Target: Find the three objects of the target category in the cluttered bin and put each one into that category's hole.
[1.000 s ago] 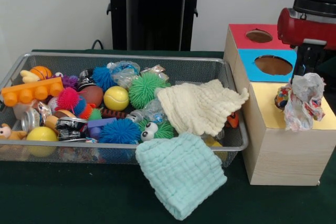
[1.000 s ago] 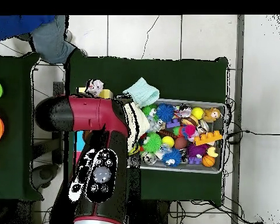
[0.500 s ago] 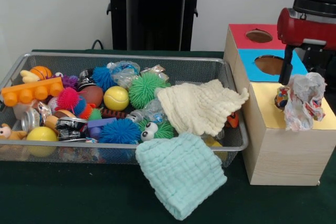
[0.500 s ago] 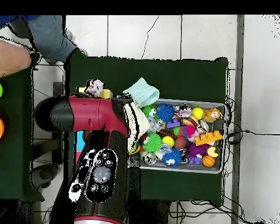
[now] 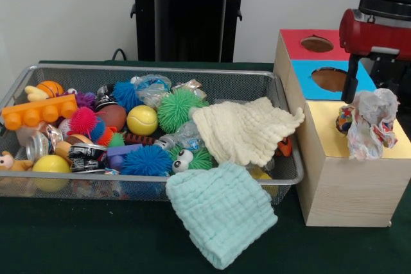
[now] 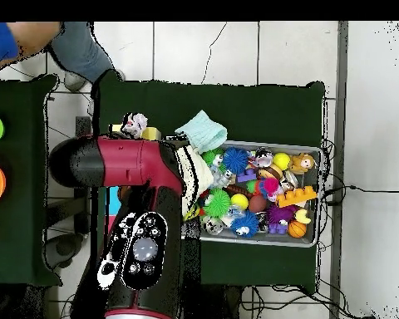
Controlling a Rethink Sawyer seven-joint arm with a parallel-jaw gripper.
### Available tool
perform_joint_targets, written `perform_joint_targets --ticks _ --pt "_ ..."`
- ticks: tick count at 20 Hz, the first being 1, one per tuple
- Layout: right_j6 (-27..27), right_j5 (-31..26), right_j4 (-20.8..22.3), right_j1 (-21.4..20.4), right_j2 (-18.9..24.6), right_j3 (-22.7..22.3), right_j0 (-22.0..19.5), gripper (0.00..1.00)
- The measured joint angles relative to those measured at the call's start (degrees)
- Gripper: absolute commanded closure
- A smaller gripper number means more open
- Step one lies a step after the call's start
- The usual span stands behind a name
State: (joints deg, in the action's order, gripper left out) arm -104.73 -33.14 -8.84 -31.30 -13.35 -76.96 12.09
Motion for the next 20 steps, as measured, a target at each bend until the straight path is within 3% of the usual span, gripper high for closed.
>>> perform_joint_targets --ticks 8,13,20 --pt "0.0 -2.8 0.0 -2.2 0.0 0.0 0.0 0.0" --pt "0.0 -7.9 0.0 -4.2 0.0 0.5 0.0 0.0" --pt "0.0 -9.1 0.0 -5.8 0.0 0.5 -0.5 0.0"
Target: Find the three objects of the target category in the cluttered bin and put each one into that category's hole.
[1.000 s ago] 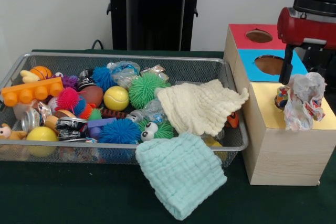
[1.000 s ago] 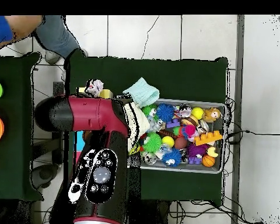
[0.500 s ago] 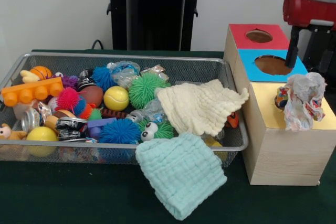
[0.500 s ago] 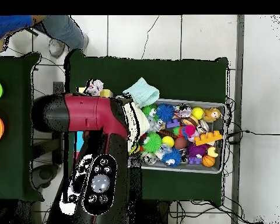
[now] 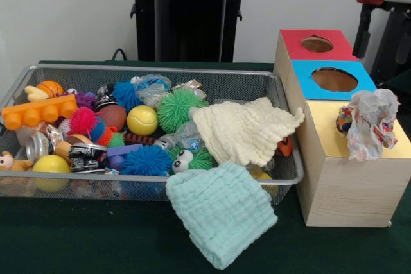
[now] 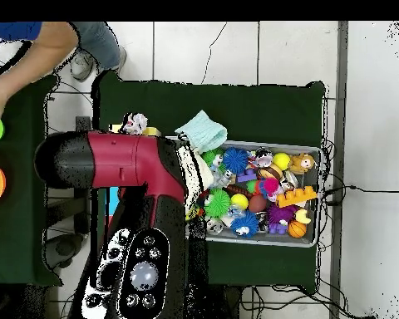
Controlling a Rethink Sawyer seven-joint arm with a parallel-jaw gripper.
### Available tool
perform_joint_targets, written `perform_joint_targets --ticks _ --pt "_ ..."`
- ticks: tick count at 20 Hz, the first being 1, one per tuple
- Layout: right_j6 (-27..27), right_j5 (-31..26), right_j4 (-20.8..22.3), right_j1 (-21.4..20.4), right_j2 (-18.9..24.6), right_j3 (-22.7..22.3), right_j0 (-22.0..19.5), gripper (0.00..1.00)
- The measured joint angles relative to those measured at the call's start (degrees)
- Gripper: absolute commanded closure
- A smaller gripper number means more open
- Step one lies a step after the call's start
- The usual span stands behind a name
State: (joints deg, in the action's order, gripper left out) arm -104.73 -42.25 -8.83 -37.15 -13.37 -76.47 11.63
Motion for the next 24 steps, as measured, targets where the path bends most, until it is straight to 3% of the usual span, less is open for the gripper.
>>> perform_joint_targets --ticks 1,24 --pt "0.0 0.0 0.0 -0.3 0.0 0.0 -0.1 1.0" --pt "0.0 0.7 0.2 0.4 0.0 0.0 -1.0 1.0"
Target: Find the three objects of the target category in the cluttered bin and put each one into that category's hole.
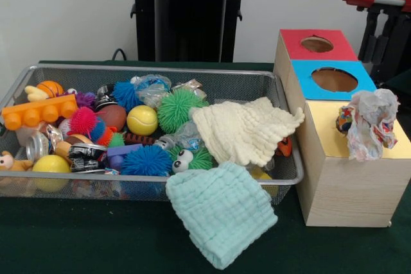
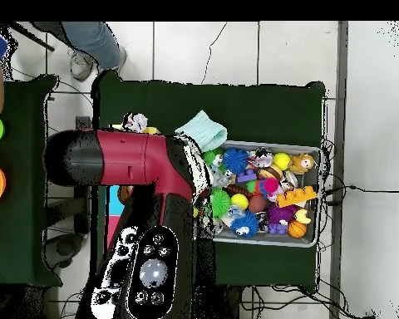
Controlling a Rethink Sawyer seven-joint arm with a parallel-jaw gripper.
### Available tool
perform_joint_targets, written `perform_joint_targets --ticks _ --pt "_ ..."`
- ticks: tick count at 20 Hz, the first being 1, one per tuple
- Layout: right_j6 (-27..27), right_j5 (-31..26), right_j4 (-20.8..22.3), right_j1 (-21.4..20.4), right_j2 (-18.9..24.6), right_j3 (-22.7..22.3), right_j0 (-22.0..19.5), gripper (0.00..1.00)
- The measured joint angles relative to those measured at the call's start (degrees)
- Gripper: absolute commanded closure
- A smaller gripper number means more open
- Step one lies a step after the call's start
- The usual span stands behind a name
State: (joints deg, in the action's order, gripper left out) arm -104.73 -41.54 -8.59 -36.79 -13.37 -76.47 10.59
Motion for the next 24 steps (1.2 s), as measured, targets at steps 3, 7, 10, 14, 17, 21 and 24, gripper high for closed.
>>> perform_joint_targets --ticks 3,7,10,14,17,21,24 --pt "0.0 0.7 0.1 0.3 0.0 0.0 0.0 1.0" --pt "0.0 2.2 0.2 1.2 0.0 0.0 0.0 1.0" --pt "0.0 3.7 0.2 1.9 0.0 0.0 0.0 1.0" --pt "0.0 6.2 0.3 2.9 0.0 0.0 0.0 1.0" --pt "0.0 7.6 0.4 3.6 0.0 0.0 0.0 1.0" --pt "0.0 8.9 0.4 4.2 0.0 0.0 0.0 1.0" --pt "0.0 9.9 0.4 4.6 0.0 -0.1 0.0 1.0"
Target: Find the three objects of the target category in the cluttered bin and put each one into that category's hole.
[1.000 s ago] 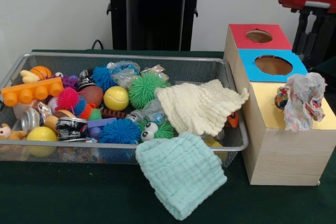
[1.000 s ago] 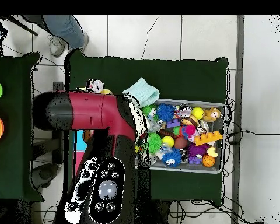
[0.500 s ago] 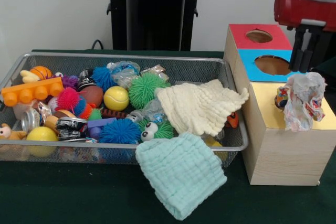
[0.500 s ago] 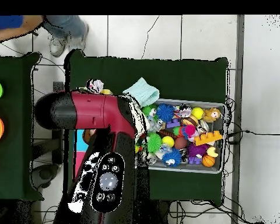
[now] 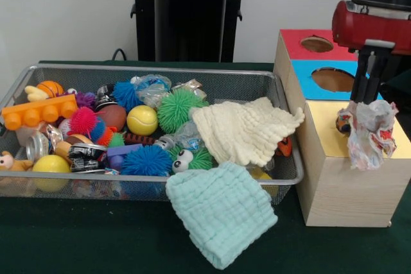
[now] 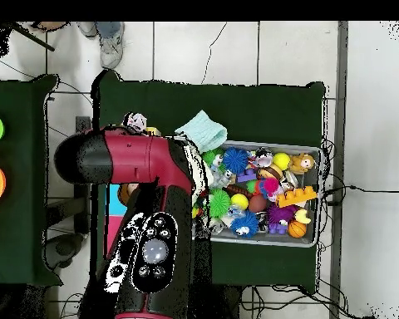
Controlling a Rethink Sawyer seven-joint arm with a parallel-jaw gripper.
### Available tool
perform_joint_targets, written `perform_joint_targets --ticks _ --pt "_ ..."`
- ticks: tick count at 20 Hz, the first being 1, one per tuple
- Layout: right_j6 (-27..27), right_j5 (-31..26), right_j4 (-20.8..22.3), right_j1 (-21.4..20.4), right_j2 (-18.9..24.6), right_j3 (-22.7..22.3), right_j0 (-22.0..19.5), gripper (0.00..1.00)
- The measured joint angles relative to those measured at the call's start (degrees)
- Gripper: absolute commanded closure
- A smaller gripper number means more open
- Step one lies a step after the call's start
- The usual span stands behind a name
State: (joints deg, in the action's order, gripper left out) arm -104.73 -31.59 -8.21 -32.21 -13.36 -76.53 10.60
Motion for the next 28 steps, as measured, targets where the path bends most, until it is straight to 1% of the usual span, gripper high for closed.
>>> perform_joint_targets --ticks 9,23,28 --pt "0.0 2.6 0.1 1.5 0.0 0.0 0.0 1.0" --pt "0.0 8.8 0.2 6.4 -0.1 0.0 -0.1 1.0" --pt "0.0 10.2 0.1 7.1 -0.9 0.2 0.5 1.0"
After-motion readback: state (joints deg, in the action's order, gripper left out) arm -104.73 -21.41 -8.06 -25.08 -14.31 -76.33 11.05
